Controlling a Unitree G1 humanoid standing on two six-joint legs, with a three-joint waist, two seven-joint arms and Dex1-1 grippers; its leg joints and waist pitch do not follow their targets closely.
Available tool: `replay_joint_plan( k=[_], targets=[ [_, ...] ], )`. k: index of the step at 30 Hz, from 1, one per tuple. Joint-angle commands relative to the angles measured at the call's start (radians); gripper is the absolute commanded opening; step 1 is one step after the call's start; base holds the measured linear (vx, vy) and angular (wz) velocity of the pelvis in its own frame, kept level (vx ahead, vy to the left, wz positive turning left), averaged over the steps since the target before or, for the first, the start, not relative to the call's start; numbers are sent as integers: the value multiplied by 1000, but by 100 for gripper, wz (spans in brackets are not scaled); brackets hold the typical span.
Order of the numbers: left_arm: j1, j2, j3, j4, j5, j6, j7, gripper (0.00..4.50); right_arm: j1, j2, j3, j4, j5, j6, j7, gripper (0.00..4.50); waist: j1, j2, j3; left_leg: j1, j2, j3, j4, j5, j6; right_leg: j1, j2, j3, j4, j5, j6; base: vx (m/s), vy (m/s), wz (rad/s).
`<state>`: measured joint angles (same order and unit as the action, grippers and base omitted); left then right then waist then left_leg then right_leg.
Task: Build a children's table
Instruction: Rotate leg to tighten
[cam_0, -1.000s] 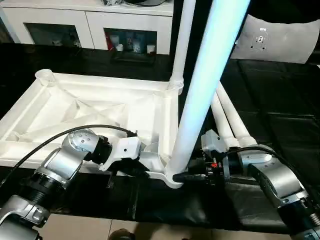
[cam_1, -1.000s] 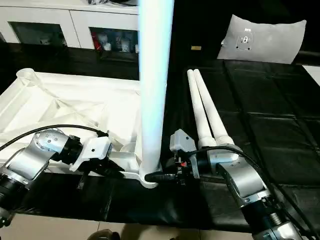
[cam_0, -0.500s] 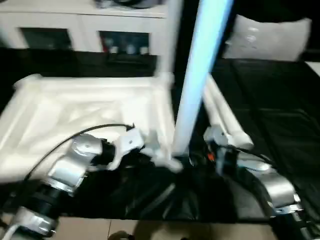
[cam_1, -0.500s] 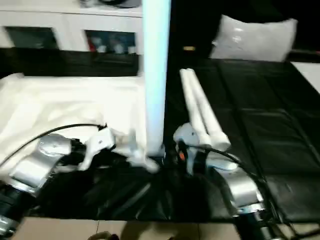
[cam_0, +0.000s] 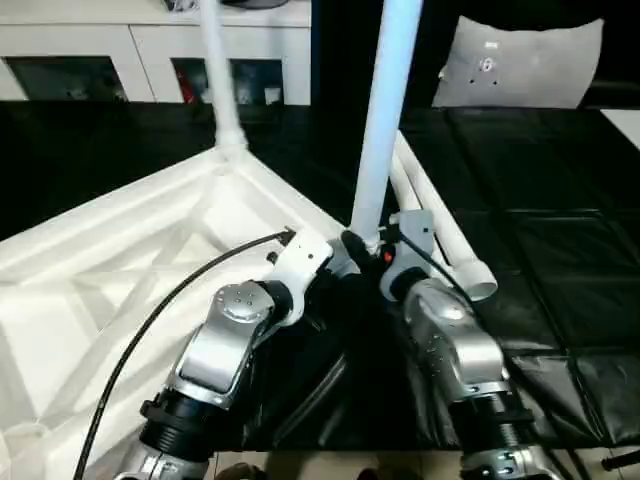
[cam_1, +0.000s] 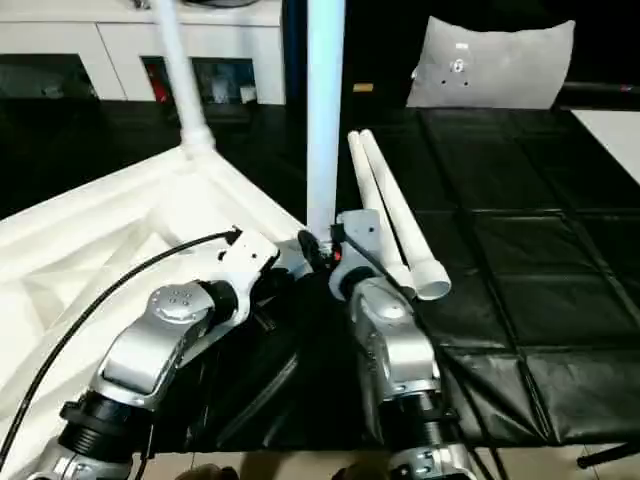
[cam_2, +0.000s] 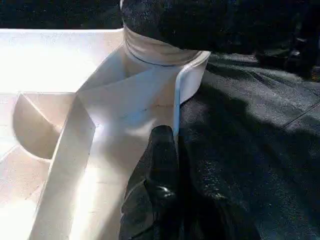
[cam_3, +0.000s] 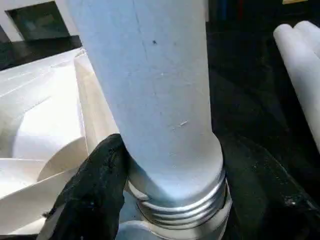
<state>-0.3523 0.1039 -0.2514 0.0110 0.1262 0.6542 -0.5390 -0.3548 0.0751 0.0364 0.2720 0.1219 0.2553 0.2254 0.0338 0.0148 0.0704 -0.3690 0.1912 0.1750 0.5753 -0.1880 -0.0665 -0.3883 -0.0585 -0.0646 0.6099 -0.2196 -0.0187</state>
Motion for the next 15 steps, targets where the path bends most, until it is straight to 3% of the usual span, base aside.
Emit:
replay_joint_plan(
  k=[1, 5, 8, 11, 13, 15],
  targets=[
    [-21, -17, -19, -79, 4, -16, 18, 0, 35, 64, 70, 59, 26, 19, 45, 312, 3, 2, -55, 0, 38, -16, -59, -74, 65, 50, -80, 55, -64, 17, -212, 0, 0, 0],
    [-11, 7, -16, -90, 6, -7, 6, 0, 41, 55, 55, 46, 29, -2, 60, 350, -1, 3, -53, 4, 40, -16, -62, -108, 56, 50, -79, 54, -67, -13, -214, 0, 0, 0],
    [-6, 101, -12, -74, -17, -53, -67, 0, 79, -11, 54, -46, 67, -19, 159, 371, 2, 5, -57, 4, 39, -18, -60, -105, 60, 53, -78, 55, -65, 4, -205, 0, 0, 0],
    [-6, 146, -3, -54, -28, -83, -115, 0, 102, -65, 62, -96, 88, -11, 239, 393, 2, 5, -59, 3, 39, -16, -57, -73, 70, 53, -76, 55, -59, 61, -219, 0, 0, 0],
    [-12, 210, -2, -21, -40, -143, -194, 0, 128, -145, 63, -161, 102, -14, 331, 399, 7, 1, -60, 2, 37, -16, -56, -73, 75, 57, -74, 54, -62, 55, -220, 0, 0, 0],
    [-14, 230, -4, -11, -44, -168, -221, 0, 135, -169, 63, -178, 101, -21, 354, 424, 10, 4, -60, 4, 38, -15, -56, -85, 76, 54, -76, 55, -60, 47, -216, 0, 0, 0]
  ],
)
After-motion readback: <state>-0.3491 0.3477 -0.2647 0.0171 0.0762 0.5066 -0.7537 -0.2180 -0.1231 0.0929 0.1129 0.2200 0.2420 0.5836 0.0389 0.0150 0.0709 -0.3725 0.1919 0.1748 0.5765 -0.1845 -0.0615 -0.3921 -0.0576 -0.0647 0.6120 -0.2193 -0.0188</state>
